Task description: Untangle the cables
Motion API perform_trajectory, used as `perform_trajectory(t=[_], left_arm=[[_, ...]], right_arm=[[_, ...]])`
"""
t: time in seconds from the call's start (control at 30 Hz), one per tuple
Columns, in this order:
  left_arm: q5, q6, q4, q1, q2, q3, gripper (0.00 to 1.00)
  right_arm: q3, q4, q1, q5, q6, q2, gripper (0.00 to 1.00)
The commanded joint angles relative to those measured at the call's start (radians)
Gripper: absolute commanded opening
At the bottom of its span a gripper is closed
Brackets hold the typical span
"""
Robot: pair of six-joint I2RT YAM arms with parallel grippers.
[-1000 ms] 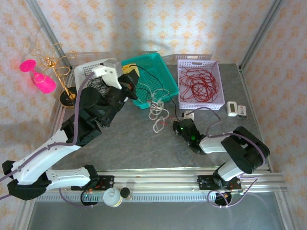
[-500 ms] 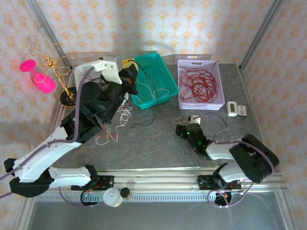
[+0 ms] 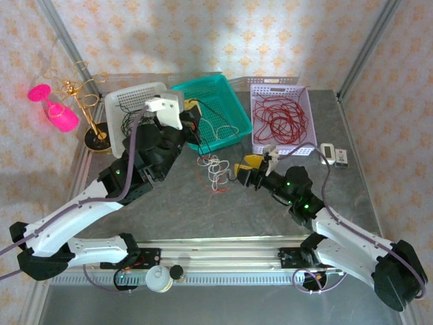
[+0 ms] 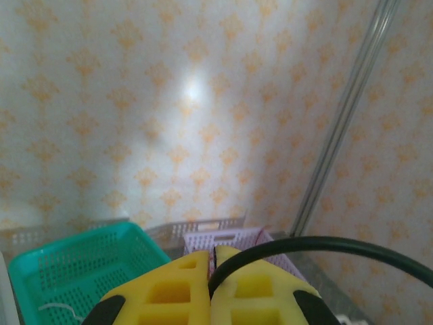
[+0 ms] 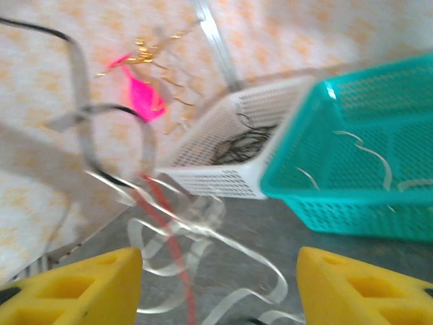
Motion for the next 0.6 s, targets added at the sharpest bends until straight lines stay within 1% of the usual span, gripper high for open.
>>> perform_trajectory(t=[0.0,0.07,0.1,0.13,0.2,0.23,0.27,0.3,0.33,0.37,0.43,0.47,0.5,0.57], left_arm=[[0.046,-0.046,0.046,-0.002,-0.031,-0.059,0.0],[0.056,-0.058,0.069,-0.001,-0.032,-0.091,0.0],[0.058,-0.063,0.075,-0.002,-0.031,-0.1,0.0],[0.061,-0.069,0.084,-0.002,-0.03,-0.111,0.0],[0.062,-0.076,0.106,-0.002,-0.031,-0.134,0.0],[0.069,-0.076,0.118,-0.002,-0.029,-0.144,0.0],[0.083,-0.071,0.125,-0.002,-0.029,-0.152,0.0],[0.096,-0.065,0.13,-0.001,-0.027,-0.155,0.0],[0.106,-0.062,0.135,-0.003,-0.025,-0.158,0.0],[0.11,-0.061,0.136,-0.002,-0.024,-0.158,0.0],[0.114,-0.064,0.138,-0.002,-0.023,-0.156,0.0],[0.116,-0.066,0.139,-0.002,-0.025,-0.156,0.0],[0.119,-0.068,0.142,-0.002,-0.028,-0.158,0.0],[0.126,-0.075,0.147,-0.002,-0.033,-0.162,0.0]], right_arm=[[0.055,0.015,-0.02,-0.194,-0.043,0.006,0.6],[0.095,0.021,-0.035,-0.256,-0.039,0.025,0.56],[0.111,0.016,-0.038,-0.263,-0.041,0.03,0.56],[0.125,0.001,-0.041,-0.248,-0.047,0.03,0.55],[0.147,-0.034,-0.045,-0.139,-0.051,0.031,0.55],[0.157,-0.054,-0.051,-0.084,-0.048,0.036,0.53],[0.162,-0.058,-0.066,-0.066,-0.046,0.049,0.51],[0.168,-0.051,-0.086,-0.081,-0.038,0.065,0.5],[0.179,-0.036,-0.112,-0.134,-0.021,0.095,0.5],[0.189,-0.009,-0.133,-0.233,-0.009,0.129,0.5],[0.203,0.061,-0.137,-0.402,-0.018,0.185,0.52],[0.198,0.113,-0.134,-0.465,-0.021,0.22,0.53],[0.189,0.16,-0.132,-0.498,-0.026,0.241,0.54],[0.183,0.221,-0.115,-0.518,-0.045,0.283,0.54]])
